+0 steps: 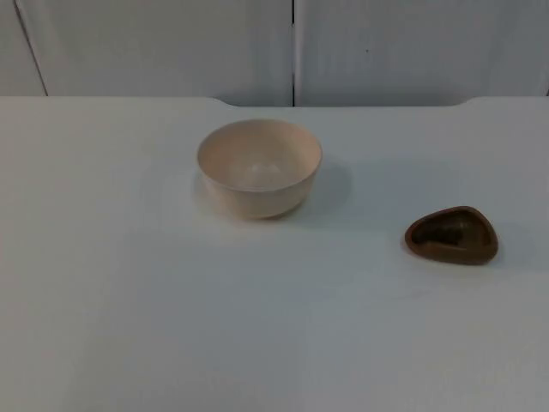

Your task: Pick up the bowl with the left hand and pour the coffee beans from the cup into the bowl with the right hand.

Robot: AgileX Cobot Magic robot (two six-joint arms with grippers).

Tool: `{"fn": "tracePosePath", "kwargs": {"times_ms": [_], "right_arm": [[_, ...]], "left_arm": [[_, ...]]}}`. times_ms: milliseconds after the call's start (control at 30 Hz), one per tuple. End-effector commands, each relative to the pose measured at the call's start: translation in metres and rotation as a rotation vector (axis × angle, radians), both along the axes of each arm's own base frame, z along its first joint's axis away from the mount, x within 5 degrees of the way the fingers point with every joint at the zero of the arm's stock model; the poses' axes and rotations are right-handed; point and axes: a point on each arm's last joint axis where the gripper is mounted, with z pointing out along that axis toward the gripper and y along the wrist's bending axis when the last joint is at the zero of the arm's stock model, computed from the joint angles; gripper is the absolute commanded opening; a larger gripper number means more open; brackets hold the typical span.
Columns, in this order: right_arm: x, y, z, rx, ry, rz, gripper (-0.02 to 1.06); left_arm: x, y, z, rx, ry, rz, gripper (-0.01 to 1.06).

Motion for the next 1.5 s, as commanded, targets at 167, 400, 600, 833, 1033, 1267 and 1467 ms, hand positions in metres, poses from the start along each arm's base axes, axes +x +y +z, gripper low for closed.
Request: {"fn": "tracePosePath", "kwargs": {"times_ms": [167,400,600,833,1033,1267,1467], "right_arm": [[0.000,0.000,-0.002,-0.007,-0.001,-0.005,1.05],[0.000,0.000,-0.002,-0.008,-0.001,-0.006,1.05],[0.000,-0.001,-0.002,-0.010,-0.001,-0.007,1.05],[0.000,-0.001,-0.002,-0.010,-0.001,-0.007,1.05],[0.000,-0.001,-0.002,-0.010,-0.001,-0.007,1.05],[0.000,-0.001,-0.002,-0.010,-0.001,-0.007,1.05],[0.000,-0.001,-0.002,-0.010,-0.001,-0.007,1.05]], "left_arm": [[0.003,0.000,0.014,-0.018,0.017,0.004,1.05],[0.013,0.000,0.023,-0.053,0.055,0.022,1.05],[0.022,0.000,0.023,-0.072,0.101,0.025,1.05],[0.034,-0.002,0.027,-0.100,0.129,0.013,1.05],[0.045,-0.001,0.046,-0.106,0.141,0.017,1.05],[0.069,0.000,0.060,-0.118,0.208,0.024,1.05],[0.092,0.001,0.069,-0.108,0.261,0.019,1.05]]}}
